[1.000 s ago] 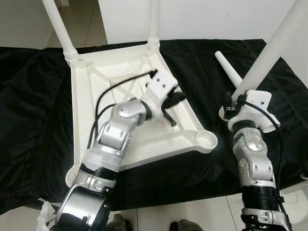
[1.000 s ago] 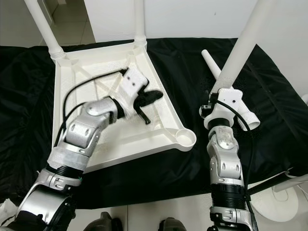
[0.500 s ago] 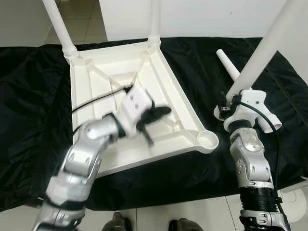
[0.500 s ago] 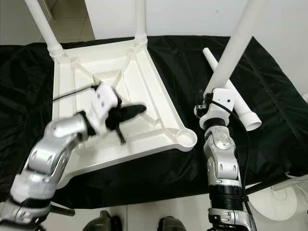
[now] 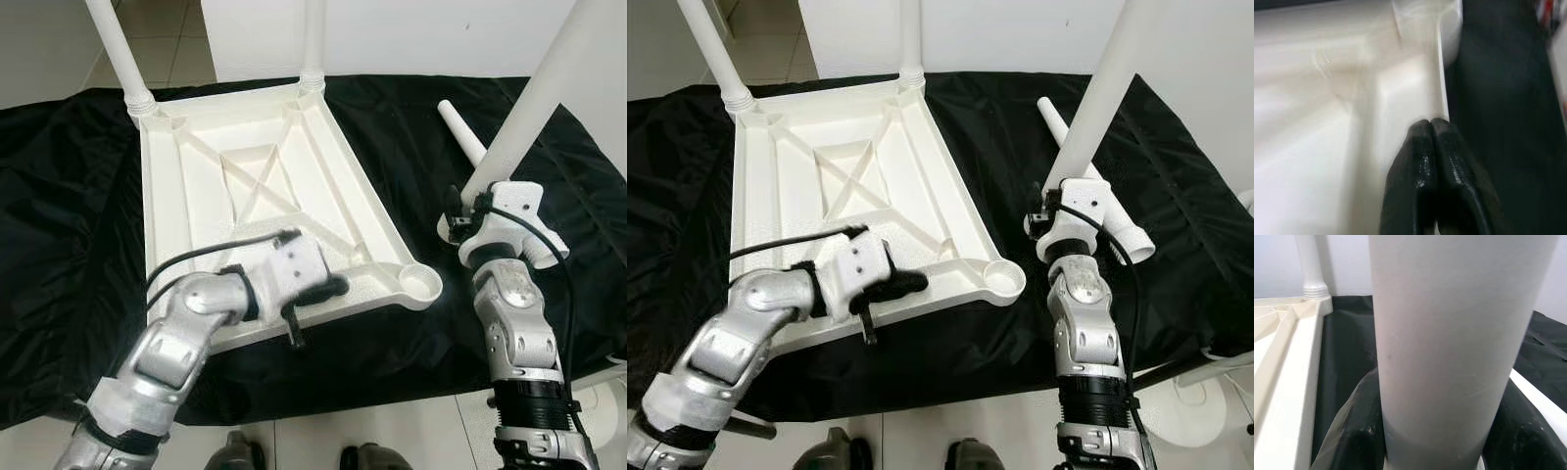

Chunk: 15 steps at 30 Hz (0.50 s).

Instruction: Building children table

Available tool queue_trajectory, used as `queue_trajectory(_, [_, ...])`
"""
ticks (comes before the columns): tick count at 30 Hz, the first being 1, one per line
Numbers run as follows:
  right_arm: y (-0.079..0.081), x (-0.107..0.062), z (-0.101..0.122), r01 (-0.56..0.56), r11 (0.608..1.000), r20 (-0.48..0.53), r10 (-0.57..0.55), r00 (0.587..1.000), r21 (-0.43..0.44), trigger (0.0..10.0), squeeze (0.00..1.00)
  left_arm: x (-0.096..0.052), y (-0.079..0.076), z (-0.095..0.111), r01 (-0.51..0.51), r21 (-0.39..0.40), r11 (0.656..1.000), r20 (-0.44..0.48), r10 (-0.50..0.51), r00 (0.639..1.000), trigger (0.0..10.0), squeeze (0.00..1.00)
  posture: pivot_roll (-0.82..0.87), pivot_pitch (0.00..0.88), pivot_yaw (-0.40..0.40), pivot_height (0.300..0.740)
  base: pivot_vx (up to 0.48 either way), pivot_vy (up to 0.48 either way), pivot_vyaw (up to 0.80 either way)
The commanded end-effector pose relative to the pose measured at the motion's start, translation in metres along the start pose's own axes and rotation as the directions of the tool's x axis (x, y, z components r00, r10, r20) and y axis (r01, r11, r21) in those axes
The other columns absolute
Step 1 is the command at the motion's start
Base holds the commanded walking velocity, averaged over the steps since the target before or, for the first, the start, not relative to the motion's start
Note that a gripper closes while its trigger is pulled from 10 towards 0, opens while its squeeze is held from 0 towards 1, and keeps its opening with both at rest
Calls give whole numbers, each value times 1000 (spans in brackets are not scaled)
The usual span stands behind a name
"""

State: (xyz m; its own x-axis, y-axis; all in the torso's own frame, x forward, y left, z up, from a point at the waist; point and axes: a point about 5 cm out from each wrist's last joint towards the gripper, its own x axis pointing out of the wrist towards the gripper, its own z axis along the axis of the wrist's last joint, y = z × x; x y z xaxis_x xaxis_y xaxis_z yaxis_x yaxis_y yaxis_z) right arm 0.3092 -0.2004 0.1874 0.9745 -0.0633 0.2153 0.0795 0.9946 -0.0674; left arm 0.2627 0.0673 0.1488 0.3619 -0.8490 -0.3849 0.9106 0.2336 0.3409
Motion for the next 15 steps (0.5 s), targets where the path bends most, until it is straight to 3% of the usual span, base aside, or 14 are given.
queue_trajectory(1, [1,1,2,-8,1000,1,8,1000,-2,10000,0,5,0,-18,-88,-10,996,-112,87,990,10000,0,-103,87,7,740,0,0,0])
queue_trajectory(2, [0,0,2,-6,1000,0,6,1000,-5,10000,0,13,-2,-21,-105,-50,993,-138,97,986,10000,0,-105,90,7,740,0,0,0])
queue_trajectory(5, [0,0,1,-5,1000,-1,5,1000,-7,10000,0,17,-3,-21,-111,-66,992,-144,100,984,10000,0,-105,90,7,740,0,0,0])
queue_trajectory(15, [2,1,3,-4,1000,2,4,1000,-4,10000,0,41,-2,-9,-174,-83,981,-156,159,975,10000,0,-107,88,11,740,0,0,0])
